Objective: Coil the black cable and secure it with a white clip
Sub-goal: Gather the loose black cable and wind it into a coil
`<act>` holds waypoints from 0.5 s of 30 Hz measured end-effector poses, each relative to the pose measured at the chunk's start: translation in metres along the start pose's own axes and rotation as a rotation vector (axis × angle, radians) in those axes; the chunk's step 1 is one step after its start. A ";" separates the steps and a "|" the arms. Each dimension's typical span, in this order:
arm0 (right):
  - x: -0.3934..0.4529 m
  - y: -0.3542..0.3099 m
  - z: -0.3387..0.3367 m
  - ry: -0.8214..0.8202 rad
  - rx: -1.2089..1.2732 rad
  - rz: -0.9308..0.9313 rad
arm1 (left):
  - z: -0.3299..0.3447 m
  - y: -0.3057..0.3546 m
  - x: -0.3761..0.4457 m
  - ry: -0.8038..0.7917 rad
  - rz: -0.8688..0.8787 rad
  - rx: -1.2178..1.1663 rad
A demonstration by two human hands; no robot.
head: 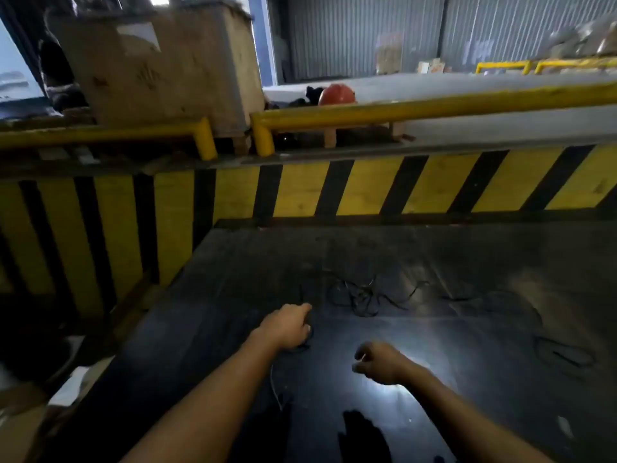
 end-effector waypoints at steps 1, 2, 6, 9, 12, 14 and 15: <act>0.006 0.002 0.015 -0.020 0.023 0.038 | 0.009 -0.011 0.002 -0.016 -0.015 0.018; 0.010 0.001 0.027 -0.021 0.074 0.050 | 0.018 -0.021 0.007 -0.027 -0.041 -0.003; 0.037 -0.017 0.076 -0.073 0.138 0.033 | 0.056 -0.064 0.008 -0.117 -0.243 -0.148; 0.062 -0.033 0.094 -0.047 0.188 0.031 | 0.078 -0.083 0.011 -0.173 -0.353 -0.289; 0.089 -0.043 0.093 0.058 0.135 -0.025 | 0.099 -0.086 0.014 -0.237 -0.428 -0.396; 0.107 -0.044 0.086 0.147 0.088 -0.068 | 0.111 -0.084 0.018 -0.213 -0.450 -0.409; 0.116 -0.044 0.081 0.174 0.048 -0.077 | 0.117 -0.083 0.021 -0.190 -0.466 -0.395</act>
Point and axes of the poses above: each hand's wrist, its own x-axis towards the middle knuckle, its own z-axis out of the palm, y = z × x, the point moved 2 cm from there along x, towards the middle knuckle, and after that the axes turned 10 degrees about -z, right-handed, at the moved point
